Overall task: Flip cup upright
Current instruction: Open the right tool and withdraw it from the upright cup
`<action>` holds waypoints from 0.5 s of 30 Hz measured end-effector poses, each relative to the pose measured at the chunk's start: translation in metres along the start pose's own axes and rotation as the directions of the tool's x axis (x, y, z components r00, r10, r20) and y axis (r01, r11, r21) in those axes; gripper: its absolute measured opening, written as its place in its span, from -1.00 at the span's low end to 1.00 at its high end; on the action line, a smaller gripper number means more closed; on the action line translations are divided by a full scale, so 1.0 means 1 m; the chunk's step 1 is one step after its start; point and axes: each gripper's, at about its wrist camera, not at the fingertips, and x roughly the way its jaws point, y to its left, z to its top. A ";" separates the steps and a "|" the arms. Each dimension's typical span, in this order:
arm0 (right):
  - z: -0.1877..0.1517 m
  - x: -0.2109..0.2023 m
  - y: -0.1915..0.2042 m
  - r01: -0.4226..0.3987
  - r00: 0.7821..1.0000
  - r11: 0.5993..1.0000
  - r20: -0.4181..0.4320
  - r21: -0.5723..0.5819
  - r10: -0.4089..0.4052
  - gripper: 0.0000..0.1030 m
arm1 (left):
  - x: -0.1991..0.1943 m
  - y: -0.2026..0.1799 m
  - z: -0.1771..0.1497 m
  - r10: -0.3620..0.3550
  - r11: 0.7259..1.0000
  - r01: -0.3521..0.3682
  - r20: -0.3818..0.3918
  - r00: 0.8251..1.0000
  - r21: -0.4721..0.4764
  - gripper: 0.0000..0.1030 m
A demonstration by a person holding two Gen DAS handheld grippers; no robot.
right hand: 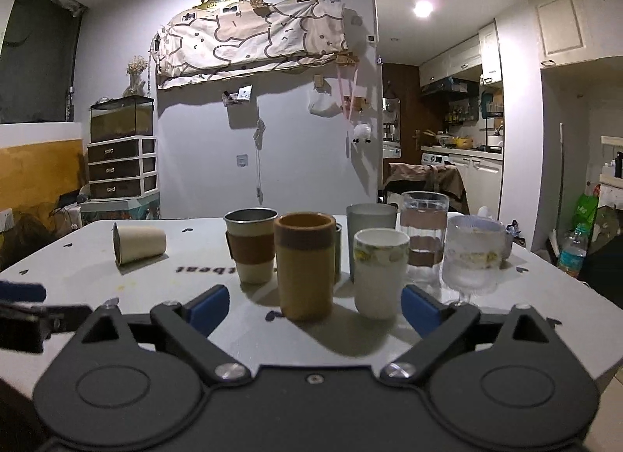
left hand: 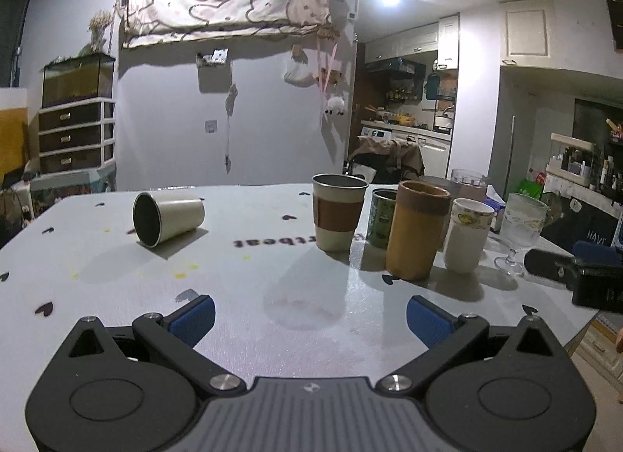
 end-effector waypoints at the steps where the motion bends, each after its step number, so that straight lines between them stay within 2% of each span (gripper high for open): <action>1: -0.002 -0.003 0.001 0.003 1.000 1.000 0.003 -0.006 -0.003 0.91 | -0.001 -0.001 0.000 -0.002 1.000 0.002 0.004 1.000 0.001 1.00; 6: -0.009 -0.014 0.003 0.014 1.000 1.000 0.026 -0.022 -0.014 0.99 | -0.008 -0.002 -0.003 0.002 1.000 -0.003 0.026 1.000 0.017 1.00; 15: -0.014 -0.023 0.004 0.011 1.000 1.000 0.025 -0.013 -0.011 0.99 | -0.014 -0.001 -0.004 0.015 1.000 -0.016 0.036 0.999 0.019 1.00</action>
